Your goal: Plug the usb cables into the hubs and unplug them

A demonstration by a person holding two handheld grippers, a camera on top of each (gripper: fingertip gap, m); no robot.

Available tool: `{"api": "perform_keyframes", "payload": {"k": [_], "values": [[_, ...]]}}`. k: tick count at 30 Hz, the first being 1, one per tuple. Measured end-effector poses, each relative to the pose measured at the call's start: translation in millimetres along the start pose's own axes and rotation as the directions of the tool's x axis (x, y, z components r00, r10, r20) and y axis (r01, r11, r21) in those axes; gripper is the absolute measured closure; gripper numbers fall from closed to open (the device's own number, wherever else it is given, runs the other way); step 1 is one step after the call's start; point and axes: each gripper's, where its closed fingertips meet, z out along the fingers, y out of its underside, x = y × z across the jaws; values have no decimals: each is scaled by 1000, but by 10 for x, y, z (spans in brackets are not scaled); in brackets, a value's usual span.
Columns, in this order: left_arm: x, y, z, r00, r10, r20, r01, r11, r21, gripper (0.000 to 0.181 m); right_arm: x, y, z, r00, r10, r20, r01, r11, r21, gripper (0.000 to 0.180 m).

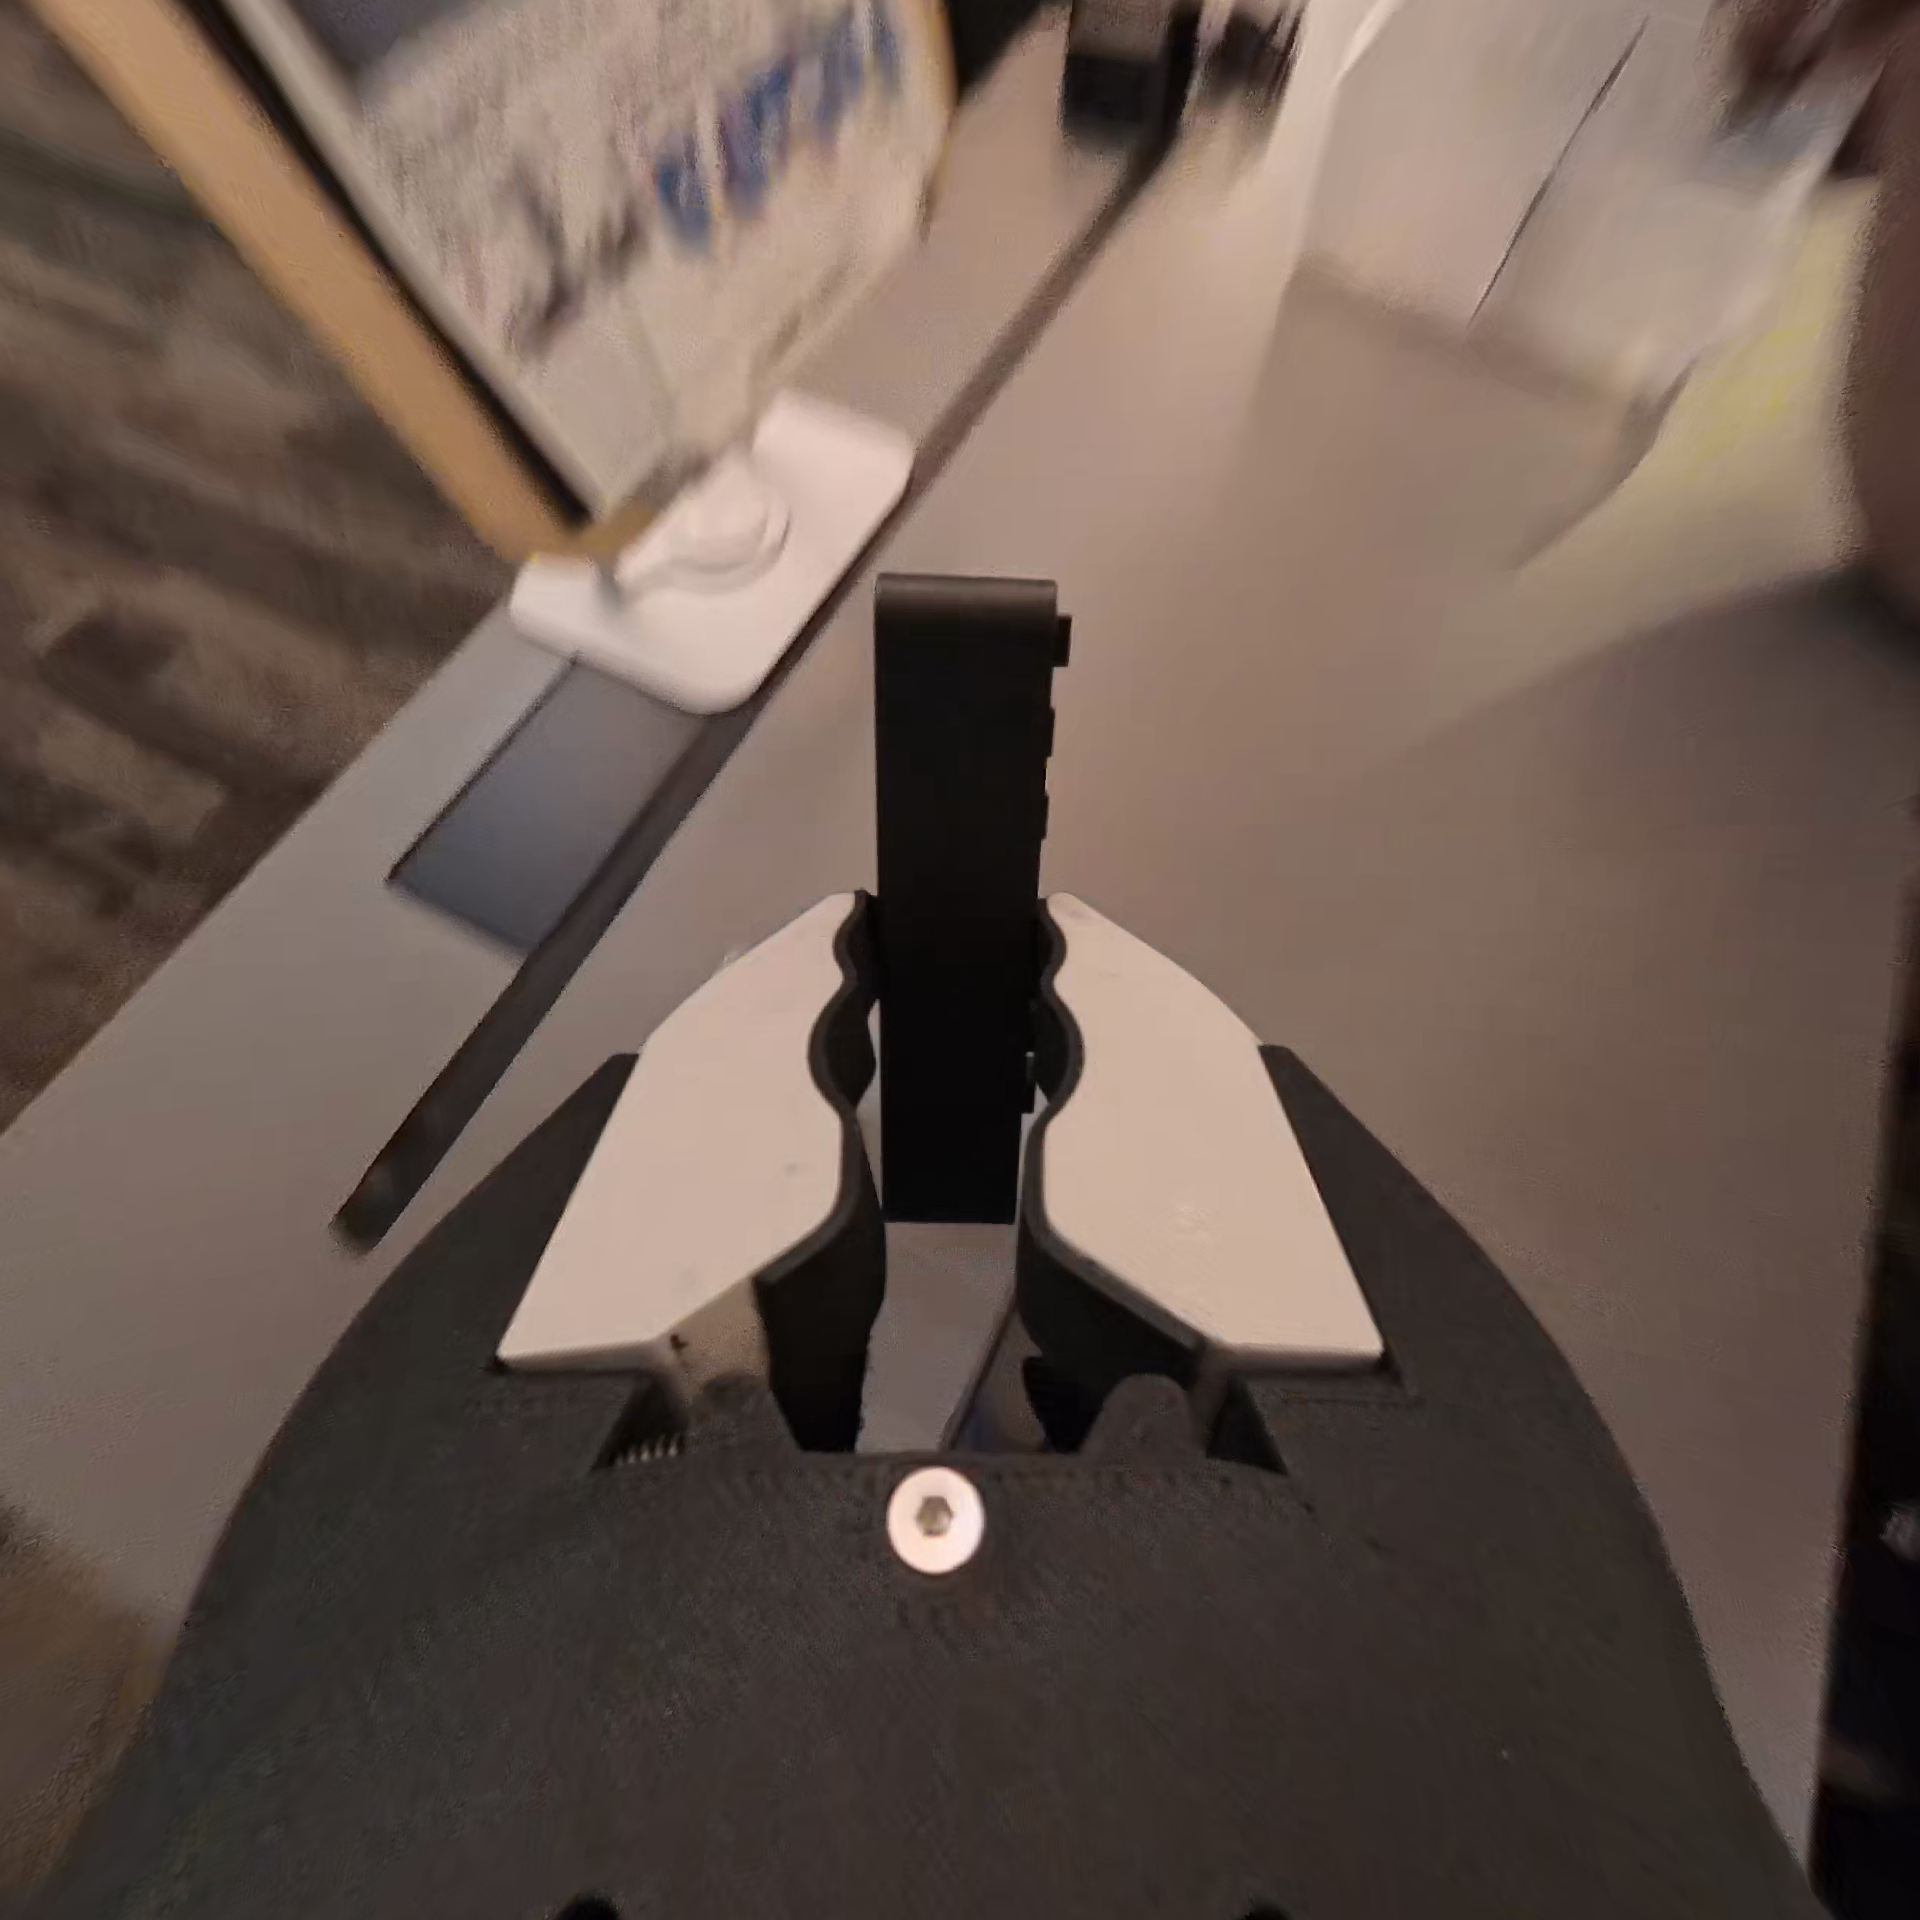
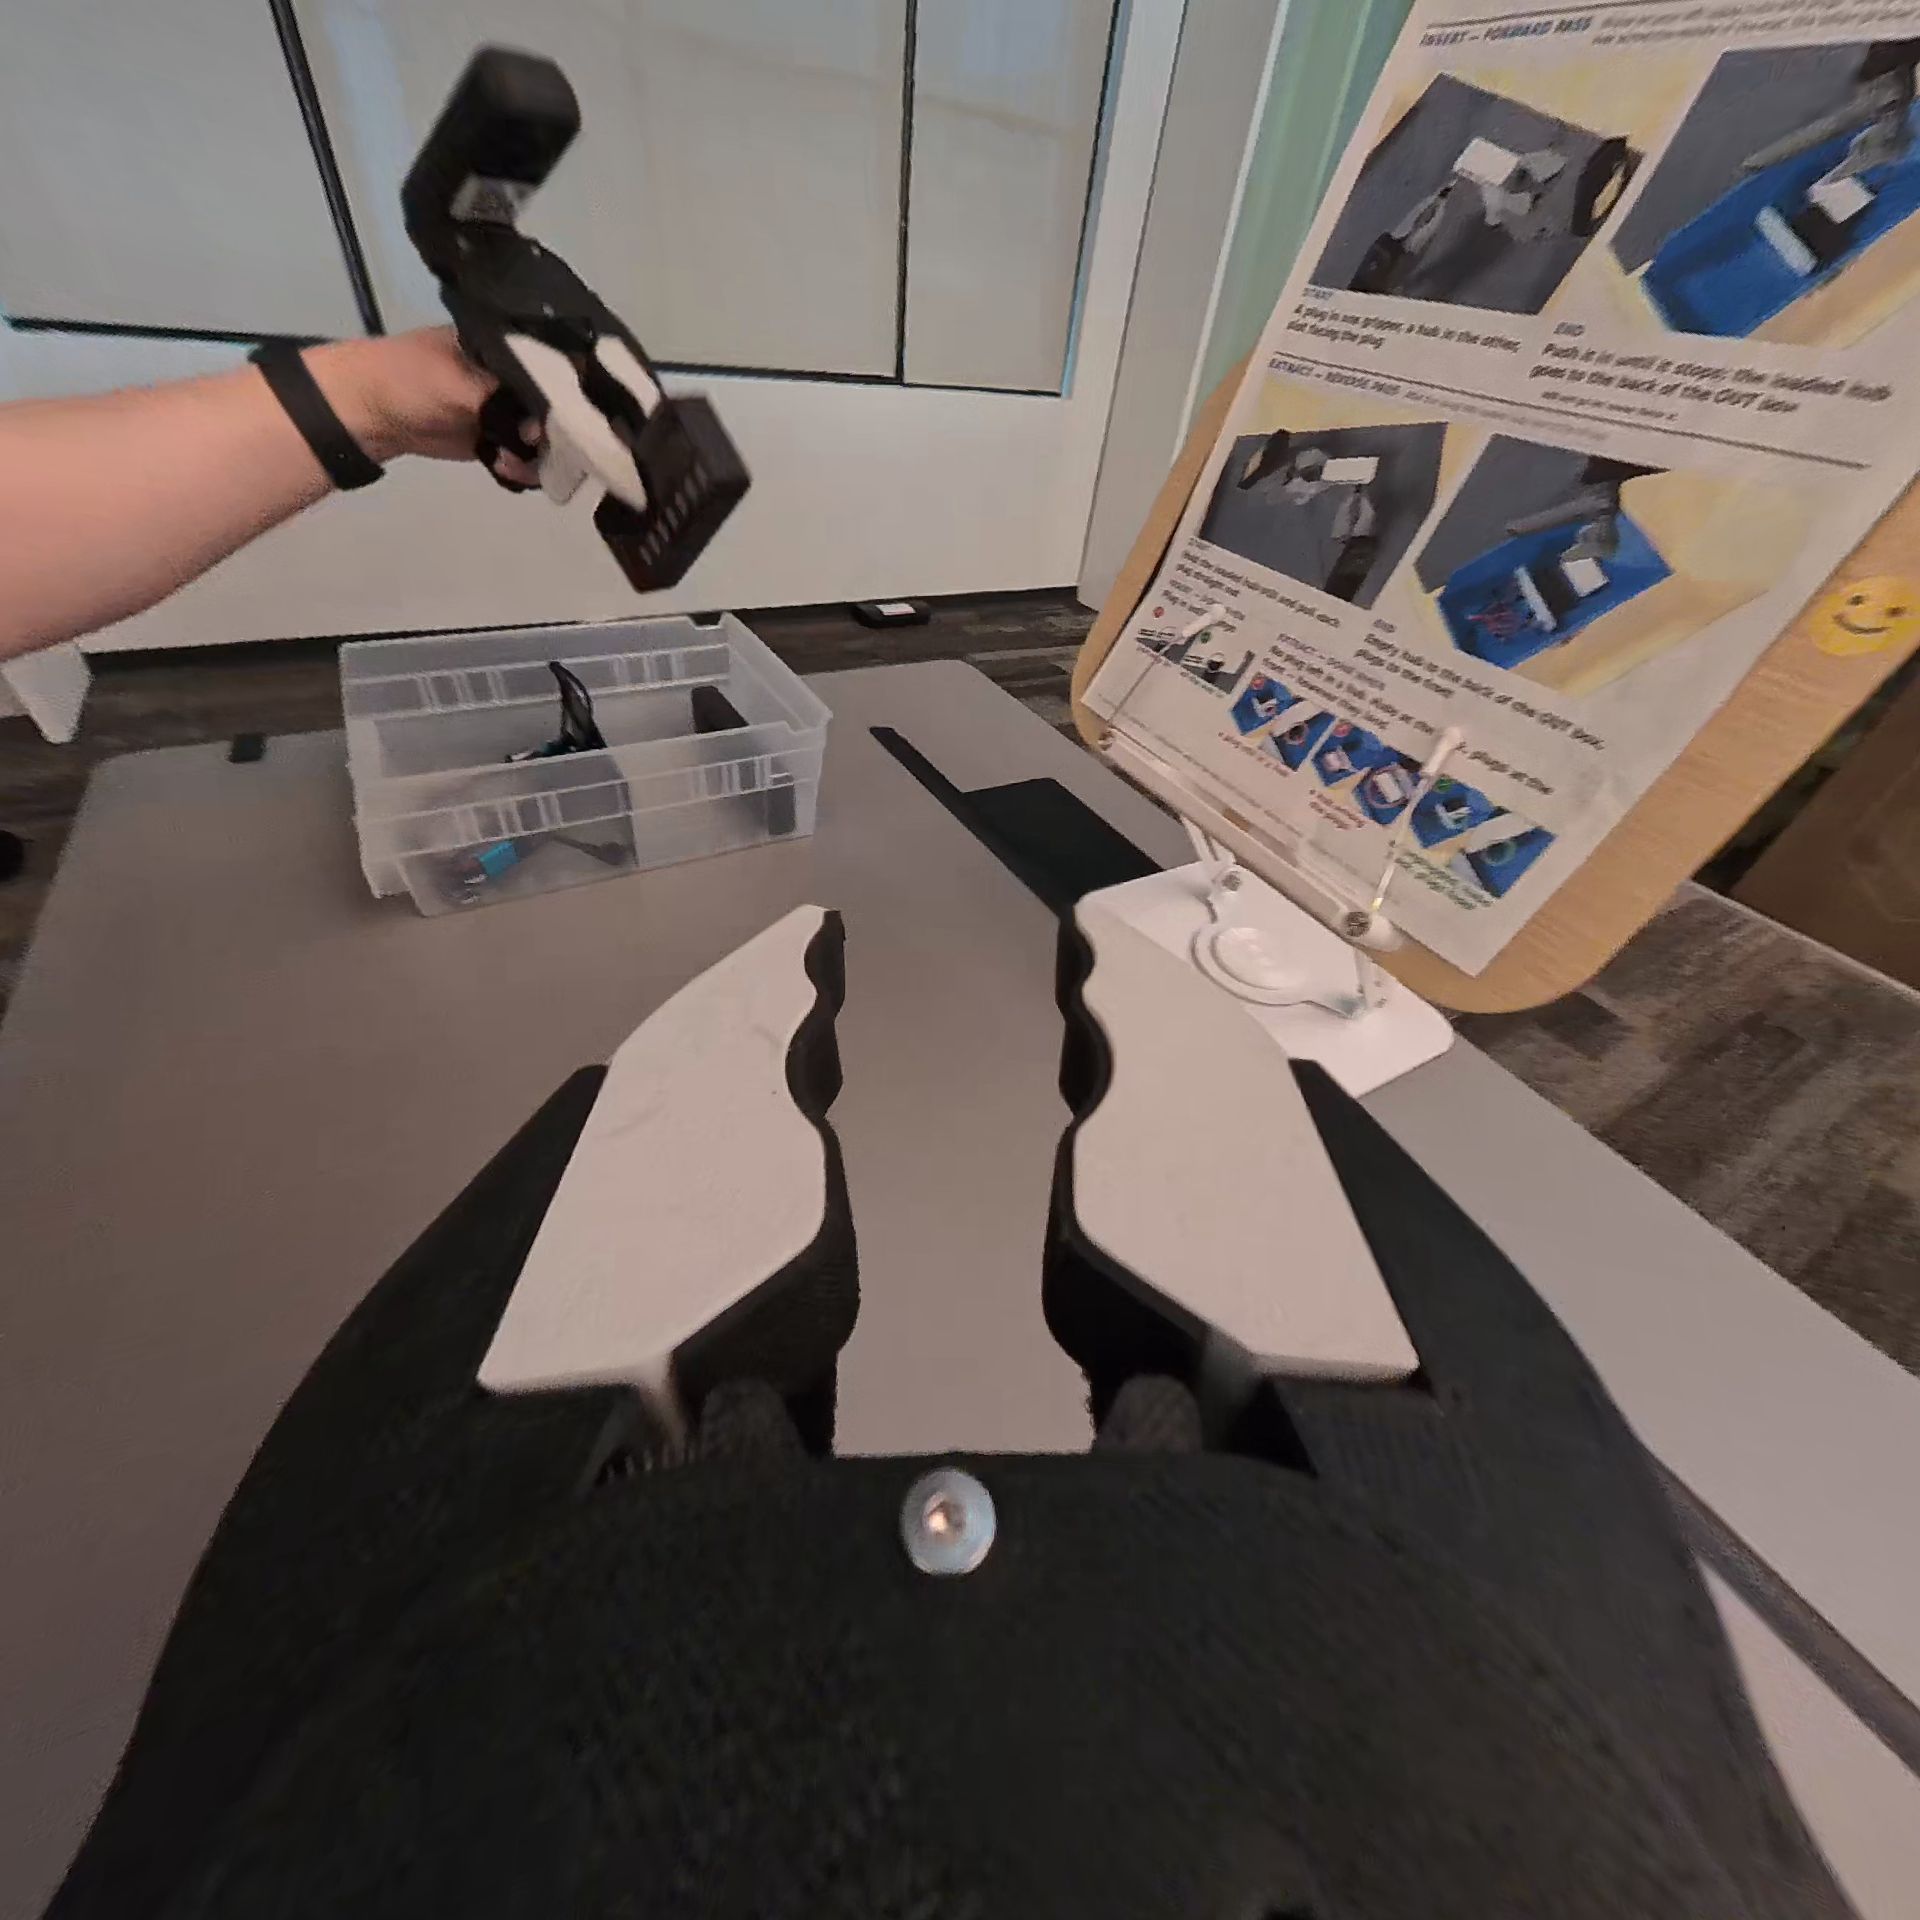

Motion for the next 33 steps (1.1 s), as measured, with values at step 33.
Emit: {"api": "perform_keyframes", "payload": {"k": [33], "values": [[1389,180,2518,974,-203,-96,222,936,274,129,-236,999,1345,749,286,598,-296,951,-84,152]]}}
